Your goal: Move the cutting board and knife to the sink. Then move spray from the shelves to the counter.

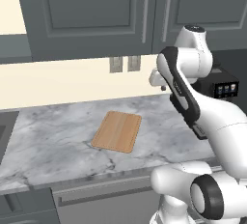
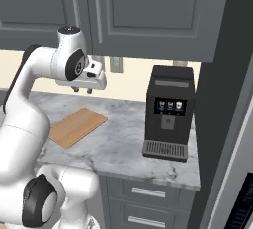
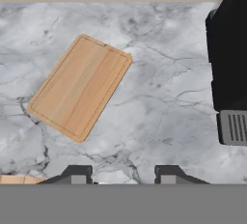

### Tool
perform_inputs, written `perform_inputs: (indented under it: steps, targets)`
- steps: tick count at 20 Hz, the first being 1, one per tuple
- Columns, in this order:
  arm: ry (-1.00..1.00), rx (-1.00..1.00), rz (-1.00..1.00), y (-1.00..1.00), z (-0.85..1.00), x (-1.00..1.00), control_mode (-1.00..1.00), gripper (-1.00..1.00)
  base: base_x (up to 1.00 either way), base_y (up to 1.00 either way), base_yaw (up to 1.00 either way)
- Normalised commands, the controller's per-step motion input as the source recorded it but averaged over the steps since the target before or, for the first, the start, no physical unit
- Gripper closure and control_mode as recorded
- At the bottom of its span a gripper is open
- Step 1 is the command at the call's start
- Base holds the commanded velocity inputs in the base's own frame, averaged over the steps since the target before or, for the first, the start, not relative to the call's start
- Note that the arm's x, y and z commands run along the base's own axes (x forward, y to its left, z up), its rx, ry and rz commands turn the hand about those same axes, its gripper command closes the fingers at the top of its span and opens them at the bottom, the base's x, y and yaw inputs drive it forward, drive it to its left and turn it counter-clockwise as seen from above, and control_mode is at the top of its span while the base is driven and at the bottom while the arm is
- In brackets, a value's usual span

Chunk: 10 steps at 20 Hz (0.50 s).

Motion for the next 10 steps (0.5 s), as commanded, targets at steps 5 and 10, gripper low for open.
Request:
perform_inputs:
  steps: [5,10]
  targets:
    - [0.0,0.0,0.0,0.0,-0.03,-0.13,-1.0,-1.0,0.0,0.0,0.0]
    - [-0.15,0.0,0.0,0.07,-0.22,-0.35,-1.0,-1.0,0.0,0.0,0.0]
